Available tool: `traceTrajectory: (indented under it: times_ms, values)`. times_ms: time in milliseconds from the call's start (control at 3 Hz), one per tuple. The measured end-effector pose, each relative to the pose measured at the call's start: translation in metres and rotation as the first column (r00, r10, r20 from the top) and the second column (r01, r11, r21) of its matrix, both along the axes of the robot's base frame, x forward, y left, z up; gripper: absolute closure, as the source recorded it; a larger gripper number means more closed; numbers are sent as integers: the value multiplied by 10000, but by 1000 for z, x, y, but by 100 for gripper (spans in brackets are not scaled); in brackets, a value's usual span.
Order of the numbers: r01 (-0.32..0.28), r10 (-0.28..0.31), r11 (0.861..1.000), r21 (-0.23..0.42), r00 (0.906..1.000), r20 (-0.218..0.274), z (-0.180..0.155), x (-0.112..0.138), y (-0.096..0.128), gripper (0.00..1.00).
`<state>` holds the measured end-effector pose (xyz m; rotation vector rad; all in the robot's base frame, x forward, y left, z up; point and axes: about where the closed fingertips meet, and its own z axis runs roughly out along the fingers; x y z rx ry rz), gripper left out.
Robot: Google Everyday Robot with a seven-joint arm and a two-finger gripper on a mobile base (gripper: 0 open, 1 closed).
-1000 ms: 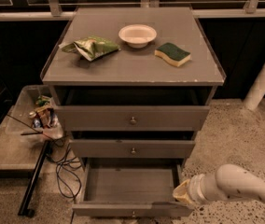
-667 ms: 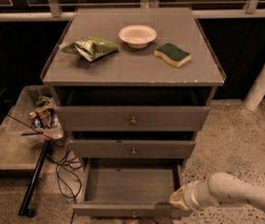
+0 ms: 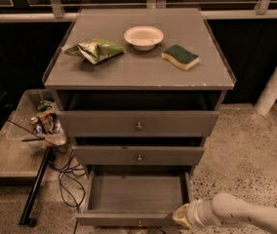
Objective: Close bottom drawer
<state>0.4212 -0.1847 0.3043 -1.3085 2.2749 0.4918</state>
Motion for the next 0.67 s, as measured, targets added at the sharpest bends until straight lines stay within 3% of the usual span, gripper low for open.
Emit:
traceTrajectory:
  times_ms: [667]
  values:
    - [-203,224,9989,433,9986,-483,-64,-7,8,100]
